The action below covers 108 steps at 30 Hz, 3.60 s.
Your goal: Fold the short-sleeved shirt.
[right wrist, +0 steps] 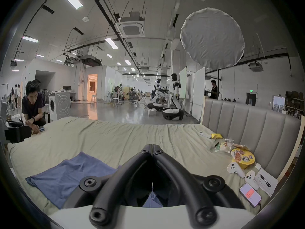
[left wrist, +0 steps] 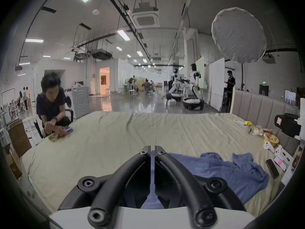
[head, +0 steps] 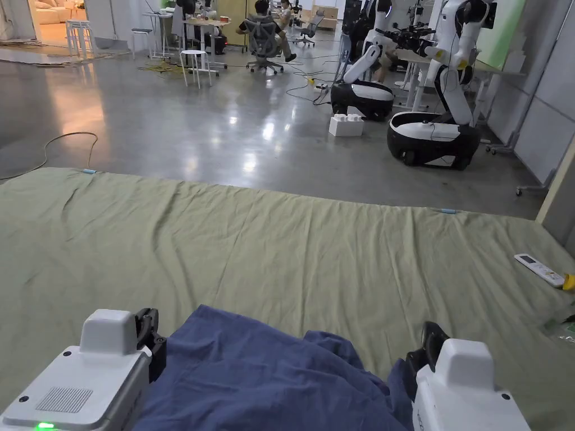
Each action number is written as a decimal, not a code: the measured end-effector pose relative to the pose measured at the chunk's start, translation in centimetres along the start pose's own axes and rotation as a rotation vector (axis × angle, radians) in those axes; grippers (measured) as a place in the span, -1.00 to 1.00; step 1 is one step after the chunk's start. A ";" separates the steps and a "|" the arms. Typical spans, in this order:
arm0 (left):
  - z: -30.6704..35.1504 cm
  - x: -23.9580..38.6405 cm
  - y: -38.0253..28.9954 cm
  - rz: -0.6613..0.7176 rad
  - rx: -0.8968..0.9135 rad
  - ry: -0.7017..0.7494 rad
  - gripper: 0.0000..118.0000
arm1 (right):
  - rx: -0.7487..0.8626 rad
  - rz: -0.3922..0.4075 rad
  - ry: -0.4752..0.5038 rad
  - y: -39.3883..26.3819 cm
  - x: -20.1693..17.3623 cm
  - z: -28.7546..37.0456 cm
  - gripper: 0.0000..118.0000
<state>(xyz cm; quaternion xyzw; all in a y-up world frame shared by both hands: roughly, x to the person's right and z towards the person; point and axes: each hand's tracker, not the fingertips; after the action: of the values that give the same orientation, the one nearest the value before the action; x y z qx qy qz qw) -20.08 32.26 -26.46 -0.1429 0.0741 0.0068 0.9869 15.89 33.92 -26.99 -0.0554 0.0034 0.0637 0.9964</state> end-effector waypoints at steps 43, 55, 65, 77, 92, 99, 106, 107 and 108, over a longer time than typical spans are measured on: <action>-31.7 5.3 -2.7 -0.176 -0.573 -0.111 -0.92 | -0.561 -0.163 -0.187 -10.7 12.0 -5.1 -0.14; -18.7 1.1 1.2 -0.073 -0.381 -0.154 -0.92 | -0.794 -0.129 -0.070 -13.1 14.3 -8.7 0.03; -12.0 -0.2 -1.8 -0.060 -0.373 -0.138 -0.92 | -0.917 -0.083 -0.022 -17.1 11.7 -10.4 -0.92; -8.9 -1.2 0.4 -0.033 -0.323 -0.131 -0.92 | -0.705 -0.212 0.001 -12.1 13.8 -7.7 -0.96; -6.1 -5.5 10.4 -0.016 -0.139 -0.083 -0.92 | -0.353 -0.167 0.030 1.9 14.7 -7.3 -0.96; -5.1 -8.5 15.4 0.010 -0.056 -0.033 -0.92 | -0.239 -0.126 0.059 8.4 13.4 -8.5 -0.96; -5.7 -10.4 21.5 0.002 0.007 -0.001 -0.92 | -0.152 -0.077 0.083 14.8 11.6 -10.9 -0.96; -5.9 -10.4 22.2 -0.002 0.013 0.008 -0.92 | -0.131 -0.070 0.085 15.7 11.4 -11.2 -0.96; -6.2 -10.5 23.0 -0.004 0.018 0.014 -0.92 | -0.114 -0.063 0.087 16.6 11.2 -11.7 -0.96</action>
<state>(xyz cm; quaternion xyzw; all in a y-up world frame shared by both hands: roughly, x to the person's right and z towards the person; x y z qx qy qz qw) -32.16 52.63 -37.20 -0.1341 0.0806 0.0032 0.9877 24.91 50.41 -40.55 -0.1147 0.0413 0.0301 0.9921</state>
